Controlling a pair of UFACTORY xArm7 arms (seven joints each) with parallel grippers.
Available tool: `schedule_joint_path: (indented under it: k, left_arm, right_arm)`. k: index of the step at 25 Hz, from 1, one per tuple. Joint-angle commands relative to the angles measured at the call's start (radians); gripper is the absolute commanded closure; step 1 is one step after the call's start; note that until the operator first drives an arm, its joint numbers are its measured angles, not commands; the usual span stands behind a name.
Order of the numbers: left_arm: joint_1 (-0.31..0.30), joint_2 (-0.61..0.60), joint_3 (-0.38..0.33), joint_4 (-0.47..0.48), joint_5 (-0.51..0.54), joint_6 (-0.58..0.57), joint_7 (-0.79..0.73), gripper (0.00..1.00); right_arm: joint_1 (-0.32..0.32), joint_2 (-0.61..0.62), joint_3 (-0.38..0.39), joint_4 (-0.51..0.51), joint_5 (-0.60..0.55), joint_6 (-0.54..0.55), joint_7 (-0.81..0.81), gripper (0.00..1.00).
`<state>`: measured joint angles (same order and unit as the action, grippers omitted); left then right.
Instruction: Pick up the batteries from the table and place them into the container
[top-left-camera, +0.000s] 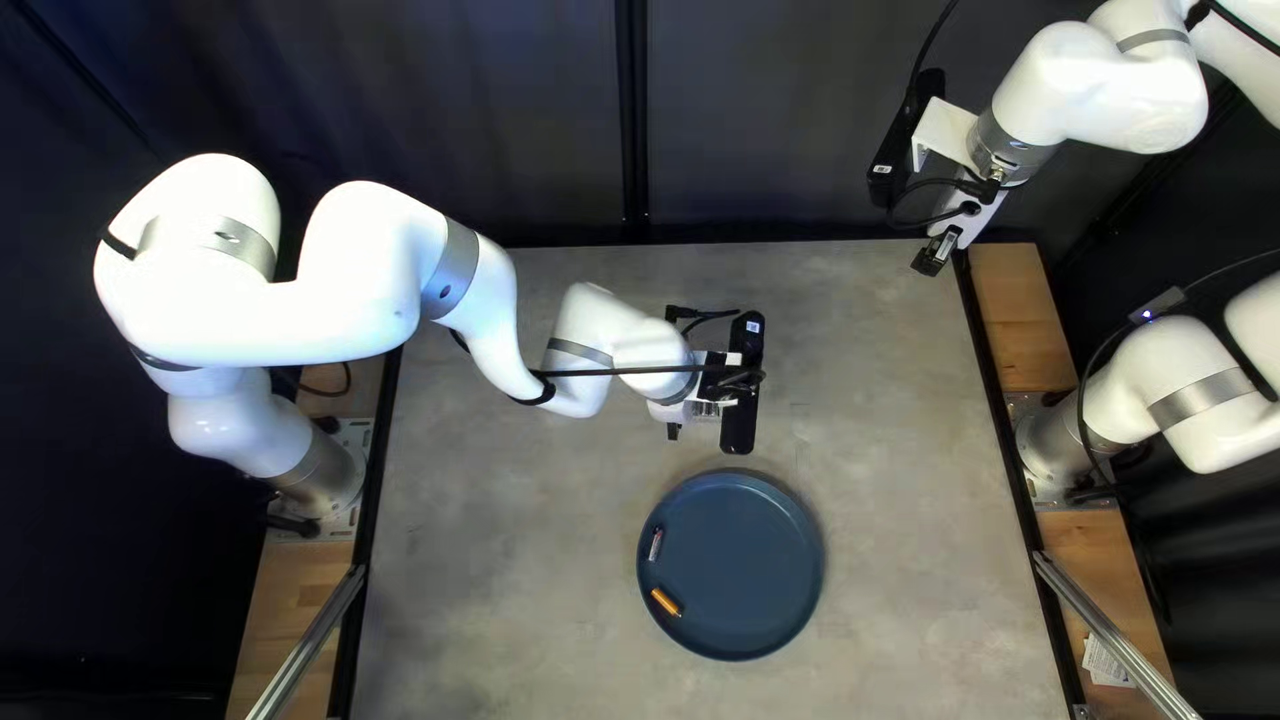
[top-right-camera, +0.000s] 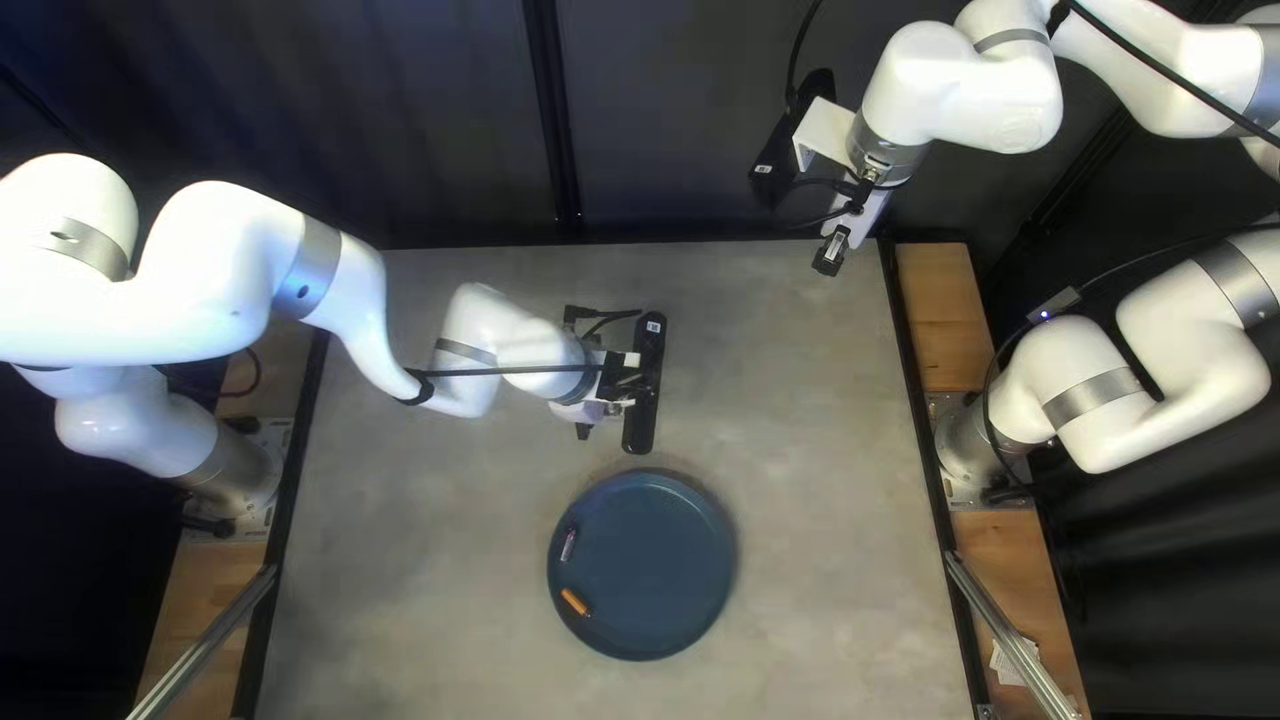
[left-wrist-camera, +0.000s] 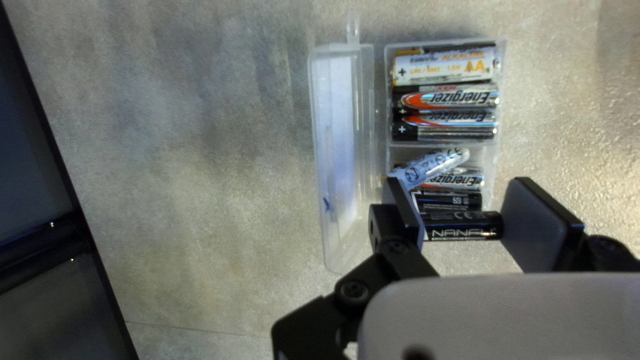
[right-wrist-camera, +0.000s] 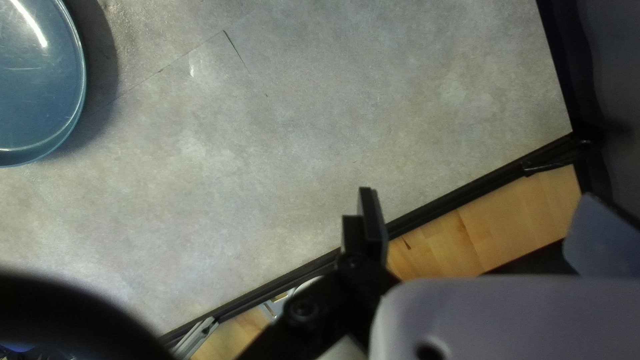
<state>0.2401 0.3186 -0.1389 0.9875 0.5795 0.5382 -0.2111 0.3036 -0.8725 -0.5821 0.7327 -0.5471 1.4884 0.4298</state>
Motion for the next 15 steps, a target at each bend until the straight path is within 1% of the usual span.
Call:
schedule_joint_path:
  k: [1, 5, 9, 11, 15]
  left_arm:
    - [0.001, 0.008, 0.003, 0.004, -0.002, -0.003, -0.008, 0.0]
    - [-0.005, 0.009, 0.006, 0.012, 0.0, 0.007, -0.026, 0.0]
    - [-0.017, -0.018, -0.003, 0.012, -0.009, 0.032, -0.041, 0.0]
    - [-0.027, -0.039, -0.018, 0.025, -0.042, 0.07, -0.054, 0.0]
    - [-0.036, -0.056, -0.03, 0.029, -0.084, 0.098, -0.096, 0.0]
  right_arm:
    - [0.0, 0.0, 0.0, 0.0, 0.0, 0.0, 0.0, 0.0]
    - [0.0, 0.0, 0.0, 0.0, 0.0, 0.0, 0.0, 0.0]
    - [0.0, 0.0, 0.0, 0.0, 0.0, 0.0, 0.0, 0.0]
    - [0.0, 0.0, 0.0, 0.0, 0.0, 0.0, 0.0, 0.0]
    - [0.0, 0.0, 0.0, 0.0, 0.0, 0.0, 0.0, 0.0]
